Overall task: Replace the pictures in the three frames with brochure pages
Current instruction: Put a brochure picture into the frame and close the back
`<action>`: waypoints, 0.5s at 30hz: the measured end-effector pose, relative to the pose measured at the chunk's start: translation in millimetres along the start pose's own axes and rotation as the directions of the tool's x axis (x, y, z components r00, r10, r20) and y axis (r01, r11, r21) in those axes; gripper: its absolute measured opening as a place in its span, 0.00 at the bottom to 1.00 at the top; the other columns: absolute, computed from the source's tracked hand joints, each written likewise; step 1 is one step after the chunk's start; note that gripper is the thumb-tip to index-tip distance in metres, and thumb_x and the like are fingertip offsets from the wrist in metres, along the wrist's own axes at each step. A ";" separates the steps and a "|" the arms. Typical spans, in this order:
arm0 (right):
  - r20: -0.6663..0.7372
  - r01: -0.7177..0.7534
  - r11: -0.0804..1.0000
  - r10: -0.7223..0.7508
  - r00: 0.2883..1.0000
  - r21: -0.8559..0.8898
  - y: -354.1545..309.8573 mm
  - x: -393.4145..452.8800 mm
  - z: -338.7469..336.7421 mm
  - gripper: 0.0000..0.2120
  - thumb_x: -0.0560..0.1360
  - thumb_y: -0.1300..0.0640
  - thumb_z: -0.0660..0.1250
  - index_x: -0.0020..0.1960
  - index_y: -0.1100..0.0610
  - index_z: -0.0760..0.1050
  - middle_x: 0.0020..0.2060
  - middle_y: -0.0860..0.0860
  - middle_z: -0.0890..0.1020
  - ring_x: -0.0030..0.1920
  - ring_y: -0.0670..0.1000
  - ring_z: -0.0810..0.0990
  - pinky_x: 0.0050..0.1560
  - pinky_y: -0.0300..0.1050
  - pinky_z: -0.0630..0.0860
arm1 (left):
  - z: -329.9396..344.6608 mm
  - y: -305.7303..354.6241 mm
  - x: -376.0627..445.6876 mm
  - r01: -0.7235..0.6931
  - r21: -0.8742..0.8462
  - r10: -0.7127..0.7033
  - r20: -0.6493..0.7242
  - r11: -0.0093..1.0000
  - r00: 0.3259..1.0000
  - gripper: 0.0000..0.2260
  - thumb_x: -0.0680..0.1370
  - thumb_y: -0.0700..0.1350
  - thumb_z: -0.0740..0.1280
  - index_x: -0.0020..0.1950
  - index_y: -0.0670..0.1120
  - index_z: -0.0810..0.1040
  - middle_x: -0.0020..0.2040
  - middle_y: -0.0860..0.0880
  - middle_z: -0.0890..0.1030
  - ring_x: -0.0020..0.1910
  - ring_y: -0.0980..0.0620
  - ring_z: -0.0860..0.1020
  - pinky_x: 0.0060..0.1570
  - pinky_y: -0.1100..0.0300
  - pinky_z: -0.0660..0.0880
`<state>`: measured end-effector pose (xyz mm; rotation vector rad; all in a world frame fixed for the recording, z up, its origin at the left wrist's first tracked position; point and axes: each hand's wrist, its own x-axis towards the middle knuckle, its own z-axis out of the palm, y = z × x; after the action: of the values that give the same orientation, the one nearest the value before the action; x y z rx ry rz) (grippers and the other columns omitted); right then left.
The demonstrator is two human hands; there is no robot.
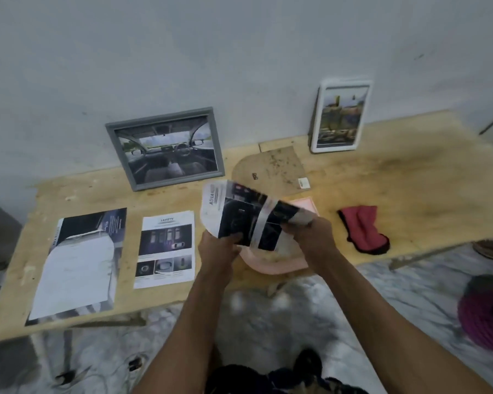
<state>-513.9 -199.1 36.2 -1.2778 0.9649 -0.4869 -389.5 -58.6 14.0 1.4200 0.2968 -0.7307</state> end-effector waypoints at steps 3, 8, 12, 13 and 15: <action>0.078 0.184 0.983 -0.183 0.980 -0.001 -3.0 3.8 -52.7 0.09 0.65 0.67 0.71 0.36 0.54 0.83 0.41 0.61 0.84 0.45 0.58 0.84 0.52 0.52 0.80 | 21.1 -8.9 -16.1 -0.096 0.044 0.097 -0.018 0.994 0.995 0.20 0.75 0.29 0.67 0.61 0.49 0.72 0.57 0.41 0.81 0.54 0.42 0.80 0.54 0.47 0.79; 0.156 0.148 0.989 -0.145 0.977 -0.006 -2.3 25.0 -96.3 0.19 0.72 0.81 0.59 0.40 0.61 0.80 0.41 0.51 0.84 0.43 0.42 0.84 0.48 0.41 0.79 | 41.9 -9.7 -36.2 -0.331 0.193 0.333 0.022 0.924 0.943 0.15 0.75 0.25 0.66 0.53 0.43 0.80 0.51 0.46 0.81 0.49 0.49 0.78 0.42 0.66 0.79; 0.170 0.172 0.985 -0.165 0.972 -0.027 -9.9 42.9 -101.9 0.15 0.73 0.81 0.59 0.44 0.66 0.79 0.42 0.59 0.81 0.43 0.40 0.83 0.47 0.35 0.78 | 43.8 -8.3 -32.5 -0.454 0.415 0.461 0.090 0.788 0.883 0.15 0.69 0.24 0.71 0.47 0.41 0.85 0.57 0.46 0.82 0.60 0.53 0.79 0.59 0.60 0.75; 0.168 0.169 0.986 -0.163 0.972 -0.017 -13.3 46.4 -101.6 0.15 0.74 0.80 0.59 0.45 0.65 0.79 0.41 0.58 0.81 0.40 0.41 0.83 0.45 0.34 0.78 | 42.7 -7.3 -27.6 -0.457 0.430 0.465 0.093 0.779 0.880 0.14 0.69 0.25 0.71 0.46 0.41 0.86 0.57 0.47 0.82 0.59 0.54 0.79 0.59 0.61 0.74; 0.150 0.179 0.983 -0.172 0.974 -0.036 -19.7 53.1 -102.0 0.14 0.74 0.79 0.60 0.44 0.64 0.80 0.38 0.57 0.82 0.37 0.43 0.82 0.41 0.34 0.77 | 44.4 -3.1 -19.3 -0.439 0.435 0.441 0.103 0.786 0.891 0.11 0.70 0.26 0.72 0.45 0.40 0.86 0.55 0.51 0.82 0.56 0.59 0.79 0.55 0.68 0.75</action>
<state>-564.8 -304.1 38.3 -1.4303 0.7487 -0.5008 -416.1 -95.7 30.2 1.8441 -0.2248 -0.4149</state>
